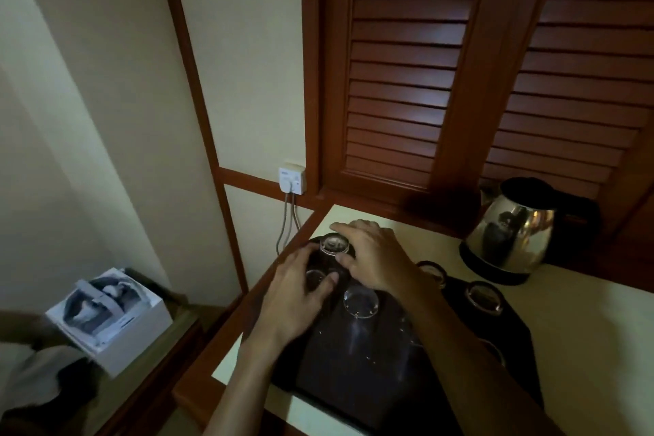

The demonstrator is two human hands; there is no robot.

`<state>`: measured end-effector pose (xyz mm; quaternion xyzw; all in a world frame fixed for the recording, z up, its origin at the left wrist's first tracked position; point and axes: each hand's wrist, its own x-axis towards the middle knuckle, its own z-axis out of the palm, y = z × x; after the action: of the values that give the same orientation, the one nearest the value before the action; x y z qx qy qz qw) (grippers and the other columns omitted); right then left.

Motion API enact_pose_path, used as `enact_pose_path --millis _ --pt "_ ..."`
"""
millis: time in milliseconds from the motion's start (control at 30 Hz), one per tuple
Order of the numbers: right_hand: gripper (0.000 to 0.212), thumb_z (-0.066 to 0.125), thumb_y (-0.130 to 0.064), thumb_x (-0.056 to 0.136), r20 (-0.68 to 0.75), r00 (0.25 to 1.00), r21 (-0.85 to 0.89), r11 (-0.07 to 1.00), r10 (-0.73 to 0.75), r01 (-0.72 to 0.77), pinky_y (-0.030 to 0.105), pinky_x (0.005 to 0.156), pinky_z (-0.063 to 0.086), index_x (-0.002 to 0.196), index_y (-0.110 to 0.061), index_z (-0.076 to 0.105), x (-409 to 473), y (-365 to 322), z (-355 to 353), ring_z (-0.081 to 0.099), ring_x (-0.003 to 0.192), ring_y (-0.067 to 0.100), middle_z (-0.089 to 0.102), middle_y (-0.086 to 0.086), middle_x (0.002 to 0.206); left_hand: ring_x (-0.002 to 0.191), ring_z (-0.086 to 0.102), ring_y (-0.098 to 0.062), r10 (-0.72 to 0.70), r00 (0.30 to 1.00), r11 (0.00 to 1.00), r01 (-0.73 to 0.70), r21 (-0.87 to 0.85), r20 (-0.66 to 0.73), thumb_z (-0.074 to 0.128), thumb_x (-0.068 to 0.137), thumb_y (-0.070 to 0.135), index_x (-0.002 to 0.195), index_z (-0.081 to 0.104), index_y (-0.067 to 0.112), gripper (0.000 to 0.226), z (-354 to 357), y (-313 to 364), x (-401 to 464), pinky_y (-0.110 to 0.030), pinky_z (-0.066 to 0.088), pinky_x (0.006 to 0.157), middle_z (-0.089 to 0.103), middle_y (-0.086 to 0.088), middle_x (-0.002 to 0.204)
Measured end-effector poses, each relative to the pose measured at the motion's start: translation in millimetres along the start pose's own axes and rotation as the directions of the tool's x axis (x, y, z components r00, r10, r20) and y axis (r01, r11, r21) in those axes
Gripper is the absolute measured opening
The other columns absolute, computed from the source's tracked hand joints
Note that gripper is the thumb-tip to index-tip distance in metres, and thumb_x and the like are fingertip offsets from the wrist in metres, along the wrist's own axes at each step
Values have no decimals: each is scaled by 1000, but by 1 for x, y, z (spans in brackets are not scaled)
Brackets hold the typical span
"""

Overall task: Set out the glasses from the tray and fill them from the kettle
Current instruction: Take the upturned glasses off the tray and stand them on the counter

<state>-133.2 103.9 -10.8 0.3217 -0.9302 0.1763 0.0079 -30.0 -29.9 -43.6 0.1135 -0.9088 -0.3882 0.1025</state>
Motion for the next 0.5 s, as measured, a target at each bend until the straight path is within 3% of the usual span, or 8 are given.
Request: enact_pose_path --millis 100,200,267,333,400,500 --pt "68 68 -28 95 121 993 -56 998 9 -2 42 109 32 157 -27 38 19 -4 8 41 140 31 48 11 151 120 61 -12 6 998 998 -10 67 58 50 89 67 139 53 32 61 -4 -7 5 -40 54 99 61 7 134" --pt "69 70 -18 95 230 972 -9 999 53 -53 41 107 38 157 -24 39 36 -8 11 44 138 31 47 12 152 100 66 -8 5 992 990 -23 138 128 42 88 73 120 56 37 50 -11 -11 9 -39 58 86 67 10 112" --pt "66 72 -14 93 292 953 -7 997 77 -79 39 103 42 153 -18 45 50 -11 8 49 135 32 50 13 149 105 63 -12 -18 985 959 -31 283 169 40 91 73 122 53 36 50 -21 -10 17 -38 57 88 64 9 113" --pt "62 75 -13 90 319 943 -42 996 89 -80 37 94 45 146 -15 49 65 -11 6 53 130 33 53 13 144 111 62 -17 -59 973 896 -46 441 222 38 94 71 131 49 32 55 -33 -4 27 -33 52 87 62 5 118" --pt "69 80 -15 84 341 931 -96 990 133 -106 37 89 45 144 -15 46 78 -11 6 52 129 34 51 13 142 105 64 -17 -99 942 823 -104 559 320 44 96 64 130 50 27 51 -47 6 38 -30 49 81 62 4 111" --pt "92 85 -22 79 460 868 -259 963 187 -71 42 100 48 154 -13 32 94 -17 13 48 135 34 46 14 150 110 65 -22 -161 854 686 -264 679 494 61 93 52 129 58 21 47 -55 26 63 -32 49 85 65 -2 118"
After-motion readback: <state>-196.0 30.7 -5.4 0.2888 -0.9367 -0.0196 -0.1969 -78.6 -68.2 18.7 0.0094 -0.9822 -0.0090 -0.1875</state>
